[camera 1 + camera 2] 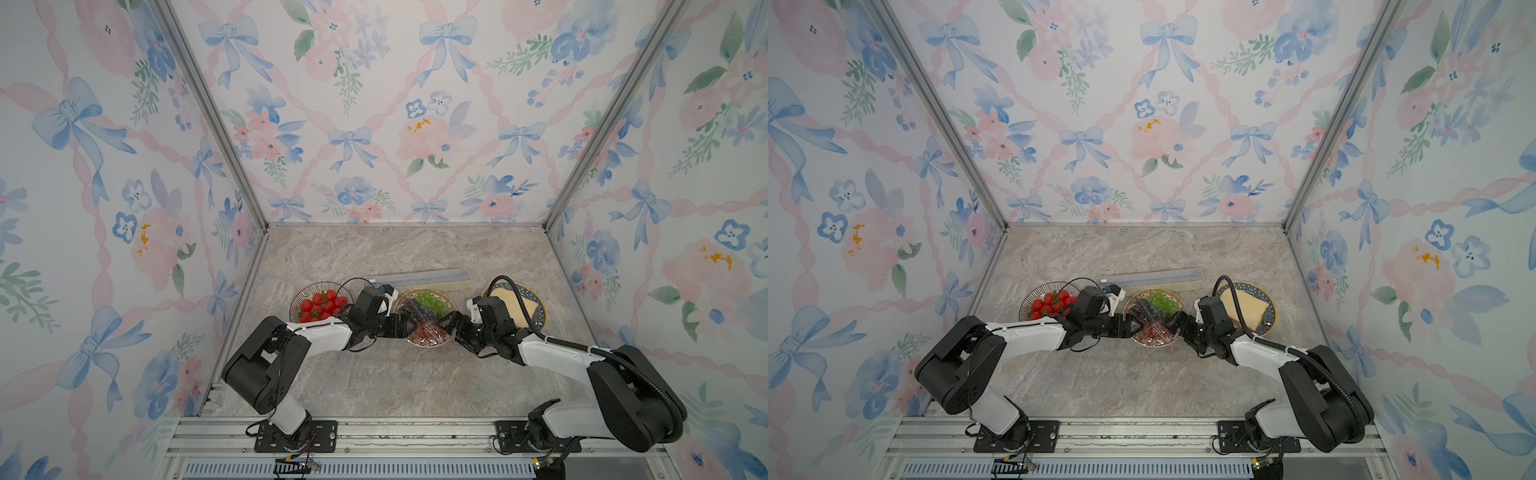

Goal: Wrap the plate with plastic wrap
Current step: Cover the plate with plastic wrap.

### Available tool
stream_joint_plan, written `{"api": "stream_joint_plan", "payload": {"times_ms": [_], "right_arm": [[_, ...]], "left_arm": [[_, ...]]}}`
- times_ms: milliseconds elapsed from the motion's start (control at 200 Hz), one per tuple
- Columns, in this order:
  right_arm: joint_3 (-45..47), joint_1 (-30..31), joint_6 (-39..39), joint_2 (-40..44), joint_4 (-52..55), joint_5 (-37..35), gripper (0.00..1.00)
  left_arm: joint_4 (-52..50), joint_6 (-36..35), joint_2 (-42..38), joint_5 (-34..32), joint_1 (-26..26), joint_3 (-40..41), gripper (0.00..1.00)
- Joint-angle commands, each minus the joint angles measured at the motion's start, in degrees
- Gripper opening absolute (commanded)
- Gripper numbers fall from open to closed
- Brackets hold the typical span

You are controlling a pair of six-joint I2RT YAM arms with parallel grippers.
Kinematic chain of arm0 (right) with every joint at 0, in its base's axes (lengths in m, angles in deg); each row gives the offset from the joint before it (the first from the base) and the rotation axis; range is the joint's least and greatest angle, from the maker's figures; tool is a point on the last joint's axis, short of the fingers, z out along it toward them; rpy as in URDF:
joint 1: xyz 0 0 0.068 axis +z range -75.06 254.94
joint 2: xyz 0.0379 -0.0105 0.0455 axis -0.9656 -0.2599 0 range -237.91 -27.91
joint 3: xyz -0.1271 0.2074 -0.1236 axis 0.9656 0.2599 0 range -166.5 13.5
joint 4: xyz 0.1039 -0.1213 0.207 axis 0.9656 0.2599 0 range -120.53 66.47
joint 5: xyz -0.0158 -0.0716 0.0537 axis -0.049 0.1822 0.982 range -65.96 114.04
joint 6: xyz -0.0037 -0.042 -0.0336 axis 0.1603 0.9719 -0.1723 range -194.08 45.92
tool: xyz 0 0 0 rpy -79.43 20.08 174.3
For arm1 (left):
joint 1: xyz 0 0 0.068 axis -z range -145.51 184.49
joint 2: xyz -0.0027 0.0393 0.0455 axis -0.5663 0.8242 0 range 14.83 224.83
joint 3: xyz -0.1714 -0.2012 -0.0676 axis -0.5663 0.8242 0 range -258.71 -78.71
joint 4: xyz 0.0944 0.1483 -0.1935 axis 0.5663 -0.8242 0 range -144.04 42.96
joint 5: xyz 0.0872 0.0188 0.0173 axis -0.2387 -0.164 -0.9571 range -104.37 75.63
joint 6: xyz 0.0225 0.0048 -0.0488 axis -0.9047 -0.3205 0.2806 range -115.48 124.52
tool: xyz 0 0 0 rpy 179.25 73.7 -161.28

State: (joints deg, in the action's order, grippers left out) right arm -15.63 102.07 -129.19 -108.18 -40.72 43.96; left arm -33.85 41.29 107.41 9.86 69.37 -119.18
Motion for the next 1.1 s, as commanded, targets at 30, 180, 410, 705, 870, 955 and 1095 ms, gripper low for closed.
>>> {"api": "stream_joint_plan", "payload": {"times_ms": [30,180,410,705,870,955,1095], "right_arm": [[-3.31,1.05,-1.14,-3.47,-5.66,1.84,0.97],[-4.10,1.09,0.09,-2.13,-3.23,1.49,0.97],[-3.02,-2.08,6.11,2.11,9.16,-2.22,0.97],[-7.65,1.01,6.88,-1.88,7.88,-0.76,0.97],[-7.92,2.24,5.74,-0.29,8.52,-0.87,0.97],[-6.19,0.75,6.47,1.47,11.61,-2.30,0.97],[-4.14,-2.44,9.98,6.20,19.55,-5.71,0.97]], "left_arm": [[4.31,0.63,1.96,2.72,0.21,-2.01,0.82],[5.08,0.70,1.22,1.20,0.15,-2.08,0.82],[5.00,0.27,0.19,-1.28,-1.14,0.90,0.83],[5.00,-0.38,1.40,1.70,0.05,0.04,0.81],[5.00,-0.04,-0.55,1.65,0.89,0.53,0.81],[3.98,-0.49,-2.16,-2.00,0.25,2.28,0.82],[-2.24,-4.12,-5.00,-6.34,-1.78,3.35,0.82]]}}
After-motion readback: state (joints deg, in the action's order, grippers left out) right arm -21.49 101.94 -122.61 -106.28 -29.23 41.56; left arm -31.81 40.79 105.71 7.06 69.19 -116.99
